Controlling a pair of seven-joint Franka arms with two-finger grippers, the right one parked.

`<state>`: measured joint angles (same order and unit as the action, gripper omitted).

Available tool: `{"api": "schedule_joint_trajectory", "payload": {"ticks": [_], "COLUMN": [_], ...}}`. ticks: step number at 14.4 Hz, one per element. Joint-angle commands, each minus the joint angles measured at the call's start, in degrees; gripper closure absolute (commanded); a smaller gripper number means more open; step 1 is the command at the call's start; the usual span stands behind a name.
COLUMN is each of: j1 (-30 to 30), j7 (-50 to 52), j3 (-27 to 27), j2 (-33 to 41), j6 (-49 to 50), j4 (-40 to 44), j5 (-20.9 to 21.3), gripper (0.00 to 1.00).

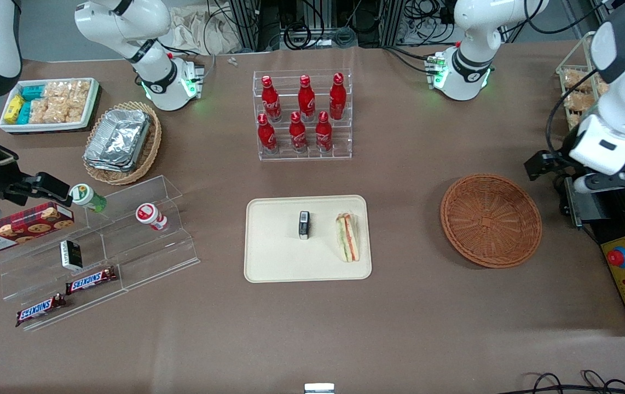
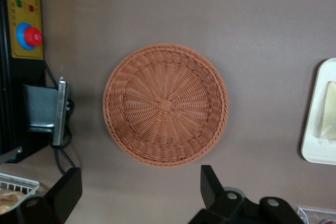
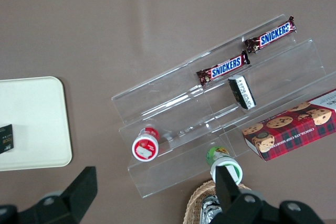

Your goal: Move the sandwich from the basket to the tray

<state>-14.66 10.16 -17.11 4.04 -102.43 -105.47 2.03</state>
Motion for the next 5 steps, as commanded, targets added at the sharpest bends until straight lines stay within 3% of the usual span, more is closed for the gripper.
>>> {"api": "schedule_joint_trajectory", "payload": {"ticks": [1, 5], "j1": [-0.5, -0.9], "j7": [-0.4, -0.7], "j3": [-0.3, 1.1], "j2": [-4.1, -9.1], "j6": [3.9, 9.1], "j4": [7.0, 14.8], "j5": [-0.9, -1.6], "gripper": [0.00, 0.00]}}
